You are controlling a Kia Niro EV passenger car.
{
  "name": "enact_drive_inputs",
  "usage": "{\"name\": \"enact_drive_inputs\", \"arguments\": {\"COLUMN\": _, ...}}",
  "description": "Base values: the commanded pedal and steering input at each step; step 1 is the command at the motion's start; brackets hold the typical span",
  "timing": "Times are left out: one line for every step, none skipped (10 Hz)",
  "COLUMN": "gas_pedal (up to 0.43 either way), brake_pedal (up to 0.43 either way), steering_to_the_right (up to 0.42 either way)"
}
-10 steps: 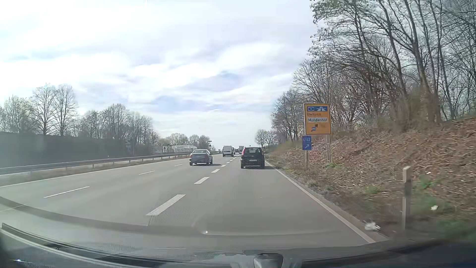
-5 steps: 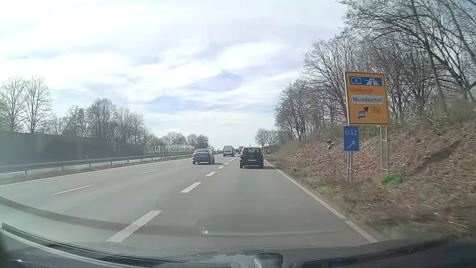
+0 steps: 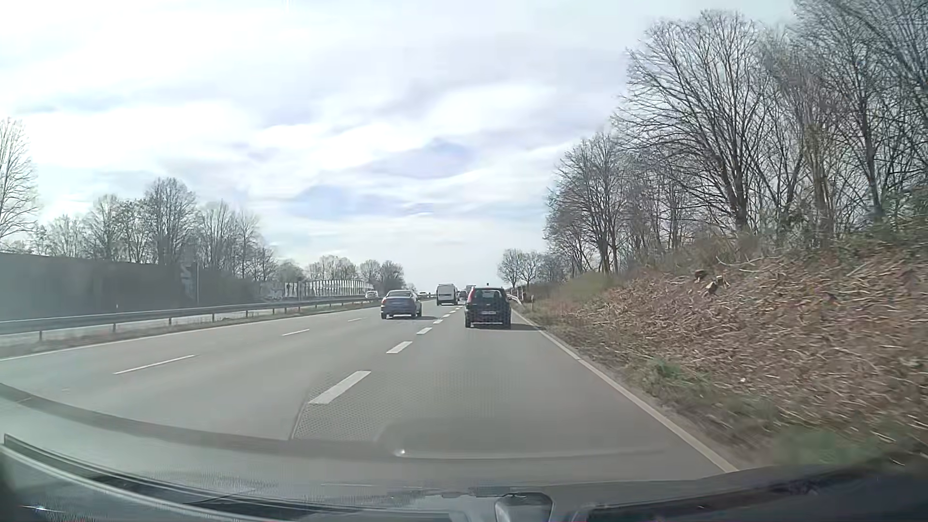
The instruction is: Follow the waypoints while adhering to traffic rules and regulations
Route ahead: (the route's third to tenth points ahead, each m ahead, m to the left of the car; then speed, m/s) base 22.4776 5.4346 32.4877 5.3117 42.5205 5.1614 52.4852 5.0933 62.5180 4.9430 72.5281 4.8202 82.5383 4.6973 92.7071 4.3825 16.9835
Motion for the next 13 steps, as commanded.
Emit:
{"name": "enact_drive_inputs", "arguments": {"gas_pedal": 0.087, "brake_pedal": 0.000, "steering_to_the_right": 0.000}}
{"name": "enact_drive_inputs", "arguments": {"gas_pedal": 0.087, "brake_pedal": 0.000, "steering_to_the_right": 0.000}}
{"name": "enact_drive_inputs", "arguments": {"gas_pedal": 0.087, "brake_pedal": 0.000, "steering_to_the_right": 0.000}}
{"name": "enact_drive_inputs", "arguments": {"gas_pedal": 0.087, "brake_pedal": 0.000, "steering_to_the_right": 0.000}}
{"name": "enact_drive_inputs", "arguments": {"gas_pedal": 0.087, "brake_pedal": 0.000, "steering_to_the_right": 0.000}}
{"name": "enact_drive_inputs", "arguments": {"gas_pedal": 0.079, "brake_pedal": 0.000, "steering_to_the_right": 0.000}}
{"name": "enact_drive_inputs", "arguments": {"gas_pedal": 0.079, "brake_pedal": 0.000, "steering_to_the_right": 0.000}}
{"name": "enact_drive_inputs", "arguments": {"gas_pedal": 0.079, "brake_pedal": 0.000, "steering_to_the_right": 0.000}}
{"name": "enact_drive_inputs", "arguments": {"gas_pedal": 0.079, "brake_pedal": 0.000, "steering_to_the_right": 0.000}}
{"name": "enact_drive_inputs", "arguments": {"gas_pedal": 0.079, "brake_pedal": 0.000, "steering_to_the_right": 0.000}}
{"name": "enact_drive_inputs", "arguments": {"gas_pedal": 0.079, "brake_pedal": 0.000, "steering_to_the_right": 0.000}}
{"name": "enact_drive_inputs", "arguments": {"gas_pedal": 0.079, "brake_pedal": 0.000, "steering_to_the_right": 0.000}}
{"name": "enact_drive_inputs", "arguments": {"gas_pedal": 0.087, "brake_pedal": 0.000, "steering_to_the_right": 0.000}}
